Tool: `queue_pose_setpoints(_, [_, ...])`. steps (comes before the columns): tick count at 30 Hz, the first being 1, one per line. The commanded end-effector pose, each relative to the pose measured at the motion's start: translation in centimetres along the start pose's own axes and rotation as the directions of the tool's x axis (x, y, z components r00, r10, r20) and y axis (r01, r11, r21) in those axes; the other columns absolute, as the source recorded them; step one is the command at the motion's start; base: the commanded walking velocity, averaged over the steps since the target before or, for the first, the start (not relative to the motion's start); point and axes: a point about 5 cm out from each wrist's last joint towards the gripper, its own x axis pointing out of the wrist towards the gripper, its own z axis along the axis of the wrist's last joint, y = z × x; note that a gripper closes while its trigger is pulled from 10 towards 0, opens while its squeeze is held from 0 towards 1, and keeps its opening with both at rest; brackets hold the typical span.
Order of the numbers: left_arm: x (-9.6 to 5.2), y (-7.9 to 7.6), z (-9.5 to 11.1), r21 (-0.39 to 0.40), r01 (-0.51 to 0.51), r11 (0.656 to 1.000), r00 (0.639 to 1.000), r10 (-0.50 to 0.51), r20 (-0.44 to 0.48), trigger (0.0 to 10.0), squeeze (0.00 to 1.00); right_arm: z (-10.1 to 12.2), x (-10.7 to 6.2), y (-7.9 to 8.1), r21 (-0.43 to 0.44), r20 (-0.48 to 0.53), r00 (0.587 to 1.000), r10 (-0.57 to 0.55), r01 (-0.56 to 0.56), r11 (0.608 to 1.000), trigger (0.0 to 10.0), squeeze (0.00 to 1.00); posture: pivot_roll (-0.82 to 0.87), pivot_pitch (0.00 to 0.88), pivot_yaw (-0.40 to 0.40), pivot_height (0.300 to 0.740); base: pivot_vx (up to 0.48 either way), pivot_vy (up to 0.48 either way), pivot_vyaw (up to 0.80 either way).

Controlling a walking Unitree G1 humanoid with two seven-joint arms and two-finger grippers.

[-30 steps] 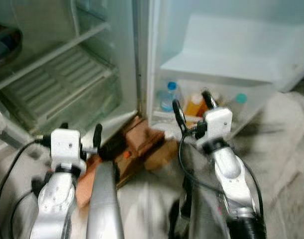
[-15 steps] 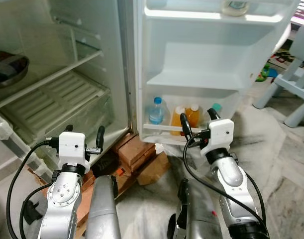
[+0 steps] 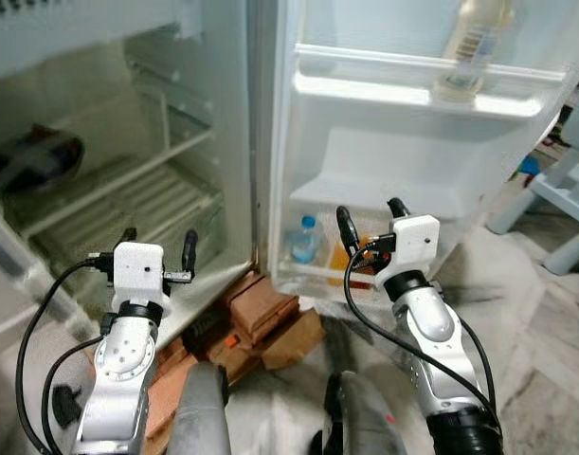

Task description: Restocking fridge

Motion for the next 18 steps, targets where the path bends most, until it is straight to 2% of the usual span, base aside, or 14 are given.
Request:
queue_pose_setpoints(1, [-0.5, -0.1, -0.5, -0.005, 0.002, 1.000, 1.000, -0.002, -0.017, 10.0, 0.00, 0.1, -0.4, -0.3, 0.000, 0.000, 1.000, -0.005, 0.005, 1.000, 10.0, 0.00, 0.09, 0.000, -0.049, 0.731, 0.000, 0.000, 0.00])
queue_pose_setpoints(3, [-0.8, -0.8, -1.0, -0.013, 0.018, 1.000, 0.999, -0.018, -0.036, 10.0, 0.00, -0.5, -0.9, -0.3, -0.002, -0.026, 1.000, -0.007, 0.007, 1.000, 10.0, 0.00, 0.09, 0.000, -0.051, 0.740, 0.000, 0.000, 0.00])
queue_pose_setpoints(8, [-0.7, -1.2, -1.3, -0.016, 0.019, 1.000, 0.999, -0.019, -0.048, 10.0, 0.00, -1.1, -1.2, -0.3, 0.003, -0.060, 0.998, -0.014, 0.014, 1.000, 10.0, 0.00, 0.08, 0.000, -0.054, 0.740, 0.000, 0.000, 0.00])
queue_pose_setpoints(10, [-0.2, -1.3, -1.1, -0.007, 0.023, 1.000, 0.999, -0.024, -0.040, 10.0, 0.00, -1.9, -1.2, -0.3, -0.010, -0.116, 0.993, -0.023, 0.022, 1.000, 10.0, 0.00, 0.09, 0.000, -0.056, 0.740, 0.000, 0.000, 0.00])
queue_pose_setpoints(12, [0.1, -1.3, -0.9, 0.002, 0.022, 1.000, 0.999, -0.022, -0.035, 10.0, 0.00, -2.3, -1.2, -0.2, -0.021, -0.135, 0.990, -0.026, 0.023, 1.000, 10.0, 0.00, 0.09, 0.000, -0.057, 0.740, 0.000, 0.000, 0.00])
queue_pose_setpoints(15, [0.4, -1.1, -0.8, 0.003, 0.016, 1.000, 0.999, -0.016, -0.032, 10.0, 0.00, -2.7, -1.3, 0.1, 0.022, -0.158, 0.987, -0.010, 0.014, 1.000, 10.0, 0.00, 0.09, 0.000, -0.058, 0.740, 0.000, 0.000, 0.00])
queue_pose_setpoints(18, [0.6, -0.9, -0.6, 0.023, 0.015, 1.000, 1.000, -0.015, -0.016, 10.0, 0.00, -2.9, -1.2, 0.5, 0.023, -0.169, 0.986, 0.016, -0.012, 1.000, 10.0, 0.00, 0.09, 0.000, -0.057, 0.740, 0.000, -0.271, 0.00])
